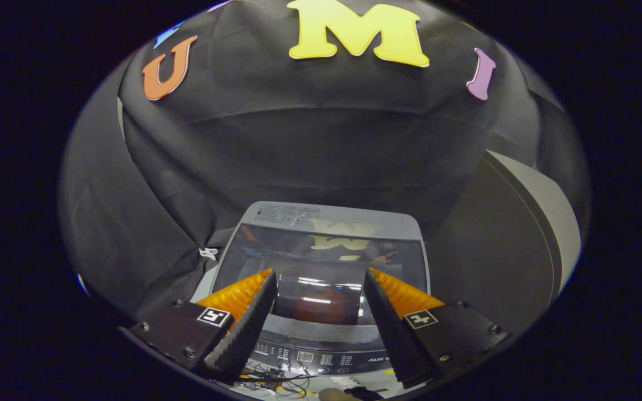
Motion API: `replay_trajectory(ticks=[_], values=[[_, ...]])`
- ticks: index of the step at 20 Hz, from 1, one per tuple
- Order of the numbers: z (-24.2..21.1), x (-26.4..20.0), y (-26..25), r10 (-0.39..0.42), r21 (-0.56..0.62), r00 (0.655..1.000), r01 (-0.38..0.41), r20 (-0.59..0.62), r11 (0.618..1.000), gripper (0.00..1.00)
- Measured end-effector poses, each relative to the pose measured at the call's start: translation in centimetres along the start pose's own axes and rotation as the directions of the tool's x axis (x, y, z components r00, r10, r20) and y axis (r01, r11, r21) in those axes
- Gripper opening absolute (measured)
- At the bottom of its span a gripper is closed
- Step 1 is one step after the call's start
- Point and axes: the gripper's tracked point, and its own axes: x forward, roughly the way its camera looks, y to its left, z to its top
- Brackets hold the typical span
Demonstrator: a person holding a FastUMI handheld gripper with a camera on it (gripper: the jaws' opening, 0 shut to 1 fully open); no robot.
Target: Put the clothes into the washing machine and then close the washing machine lid.
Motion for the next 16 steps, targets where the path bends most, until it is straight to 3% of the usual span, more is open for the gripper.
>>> replay_trajectory(ticks=[9, 13, 16], values=[[0.2, -2.2, -0.8, 0.005, -0.005, 1.000, -0.005, 0.026, 1.000, 0.98], [2.6, -6.9, -0.9, 0.048, -0.021, 0.990, -0.046, 0.130, 0.999, 0.98], [6.1, -13.2, -1.6, 0.099, -0.053, 0.953, -0.088, 0.285, 0.995, 0.98]])
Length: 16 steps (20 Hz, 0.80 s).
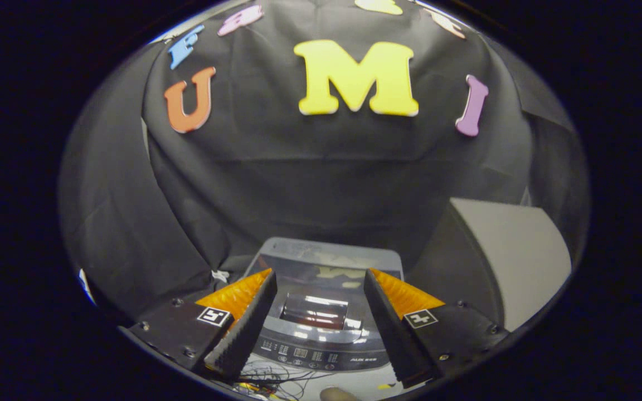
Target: Put the clothes into the washing machine and then close the washing machine lid.
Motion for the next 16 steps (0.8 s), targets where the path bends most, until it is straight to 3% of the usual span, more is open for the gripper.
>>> replay_trajectory(ticks=[3, 6, 9, 12, 14, 16], values=[[4.9, -7.3, -2.4, 0.000, -0.033, 0.985, 0.005, 0.175, 0.999, 0.98], [8.6, -14.7, -6.3, -0.017, -0.002, 0.948, 0.019, 0.318, 1.000, 0.98], [12.1, -23.3, -11.8, -0.069, 0.010, 0.870, 0.074, 0.488, 0.997, 0.99], [12.8, -28.9, -17.0, -0.111, 0.004, 0.792, 0.136, 0.600, 0.991, 1.00], [11.5, -31.8, -21.4, -0.144, 0.034, 0.788, 0.155, 0.599, 0.987, 1.00], [8.4, -33.0, -25.2, -0.168, 0.070, 0.804, 0.156, 0.570, 0.985, 1.00]])
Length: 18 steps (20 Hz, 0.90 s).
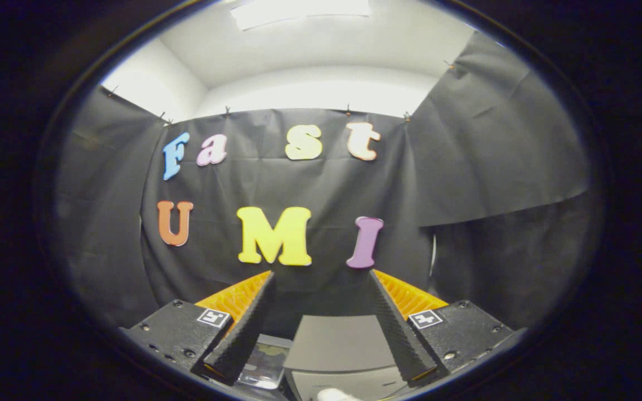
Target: Put the clothes into the washing machine and then close the washing machine lid.
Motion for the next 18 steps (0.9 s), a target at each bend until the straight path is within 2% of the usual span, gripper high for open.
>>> replay_trajectory(ticks=[5, 7, 13, 18], values=[[-6.0, -4.4, -9.6, -0.065, 0.004, 0.995, 0.066, -0.078, 0.998, 1.00], [-9.3, -6.4, -12.2, -0.066, -0.005, 0.992, 0.066, -0.108, 0.998, 1.00], [-19.1, -13.4, -14.1, -0.039, -0.066, 0.969, 0.023, -0.245, 0.998, 0.99], [-23.0, -18.6, -14.3, -0.012, -0.051, 0.955, -0.004, -0.297, 0.999, 1.00]])
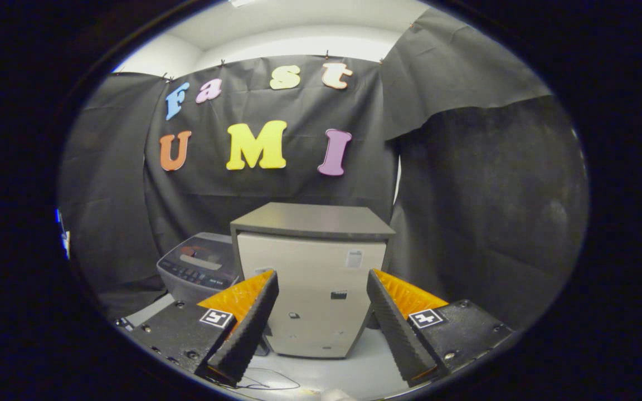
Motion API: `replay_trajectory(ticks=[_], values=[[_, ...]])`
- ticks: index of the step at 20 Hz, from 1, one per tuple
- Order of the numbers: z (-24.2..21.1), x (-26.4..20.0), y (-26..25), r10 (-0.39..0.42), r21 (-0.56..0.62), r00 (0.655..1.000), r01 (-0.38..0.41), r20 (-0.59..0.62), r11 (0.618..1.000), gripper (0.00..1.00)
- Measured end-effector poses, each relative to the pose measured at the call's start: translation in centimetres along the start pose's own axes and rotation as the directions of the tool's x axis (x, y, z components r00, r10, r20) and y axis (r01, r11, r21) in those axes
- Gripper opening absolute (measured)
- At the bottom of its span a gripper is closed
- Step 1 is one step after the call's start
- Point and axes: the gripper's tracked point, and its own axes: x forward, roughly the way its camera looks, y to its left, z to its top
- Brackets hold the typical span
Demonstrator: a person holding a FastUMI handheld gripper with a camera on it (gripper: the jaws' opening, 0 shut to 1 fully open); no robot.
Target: Put the clothes into the washing machine and then close the washing machine lid.
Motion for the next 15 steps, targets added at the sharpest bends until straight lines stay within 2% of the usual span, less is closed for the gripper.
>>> replay_trajectory(ticks=[7, 15], values=[[0.0, -3.1, -2.4, -0.023, 0.019, 0.999, 0.022, 0.045, 1.000, 1.00], [-0.8, -4.1, -2.9, -0.004, 0.053, 0.999, 0.002, 0.033, 0.999, 0.99]])
